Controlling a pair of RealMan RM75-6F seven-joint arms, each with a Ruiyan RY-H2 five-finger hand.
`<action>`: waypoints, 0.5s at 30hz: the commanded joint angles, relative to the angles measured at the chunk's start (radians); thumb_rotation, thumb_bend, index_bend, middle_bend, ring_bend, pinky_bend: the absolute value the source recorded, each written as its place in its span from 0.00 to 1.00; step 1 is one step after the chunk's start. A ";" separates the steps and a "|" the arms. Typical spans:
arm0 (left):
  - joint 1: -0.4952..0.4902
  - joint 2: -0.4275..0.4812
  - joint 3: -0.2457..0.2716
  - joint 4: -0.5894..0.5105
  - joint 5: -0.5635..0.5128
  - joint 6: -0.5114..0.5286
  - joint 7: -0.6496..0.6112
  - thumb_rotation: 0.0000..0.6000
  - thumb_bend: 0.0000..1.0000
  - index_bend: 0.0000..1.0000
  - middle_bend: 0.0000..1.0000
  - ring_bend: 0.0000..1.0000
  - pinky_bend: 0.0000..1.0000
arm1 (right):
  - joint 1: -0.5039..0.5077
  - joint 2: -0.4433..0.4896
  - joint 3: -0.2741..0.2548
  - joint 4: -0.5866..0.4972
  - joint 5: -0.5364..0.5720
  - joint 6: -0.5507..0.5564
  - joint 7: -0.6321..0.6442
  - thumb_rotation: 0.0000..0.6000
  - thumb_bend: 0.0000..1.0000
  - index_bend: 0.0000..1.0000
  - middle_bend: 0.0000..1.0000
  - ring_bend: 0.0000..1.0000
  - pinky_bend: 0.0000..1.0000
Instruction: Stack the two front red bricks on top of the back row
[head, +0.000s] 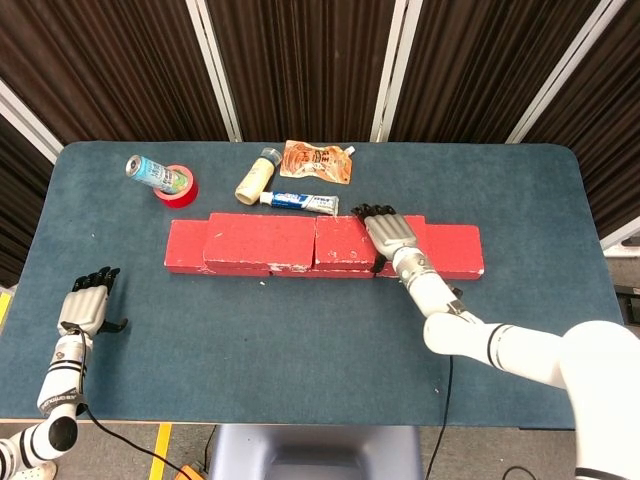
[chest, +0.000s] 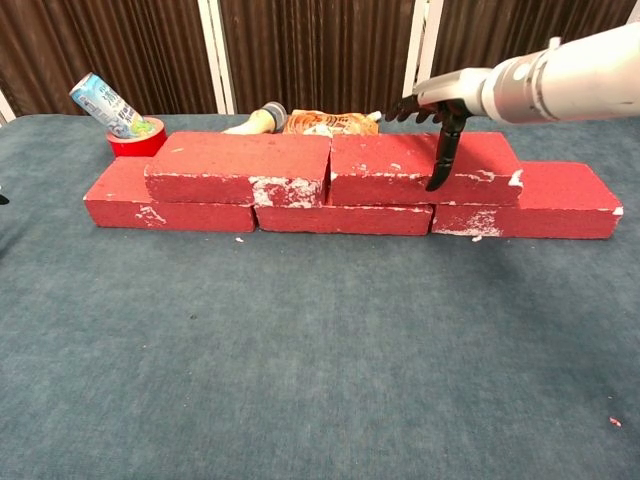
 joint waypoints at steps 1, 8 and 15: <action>0.003 0.001 0.000 -0.004 0.005 0.004 -0.004 1.00 0.26 0.00 0.00 0.00 0.04 | -0.073 0.083 0.045 -0.125 -0.105 0.056 0.087 1.00 0.00 0.00 0.09 0.00 0.00; 0.024 0.005 0.002 -0.022 0.066 0.050 -0.041 1.00 0.28 0.00 0.00 0.00 0.05 | -0.329 0.235 0.018 -0.396 -0.463 0.402 0.200 1.00 0.00 0.00 0.08 0.00 0.00; 0.064 0.009 -0.012 -0.026 0.185 0.155 -0.144 1.00 0.30 0.00 0.00 0.00 0.05 | -0.630 0.272 -0.122 -0.445 -0.834 0.804 0.291 1.00 0.00 0.00 0.08 0.00 0.00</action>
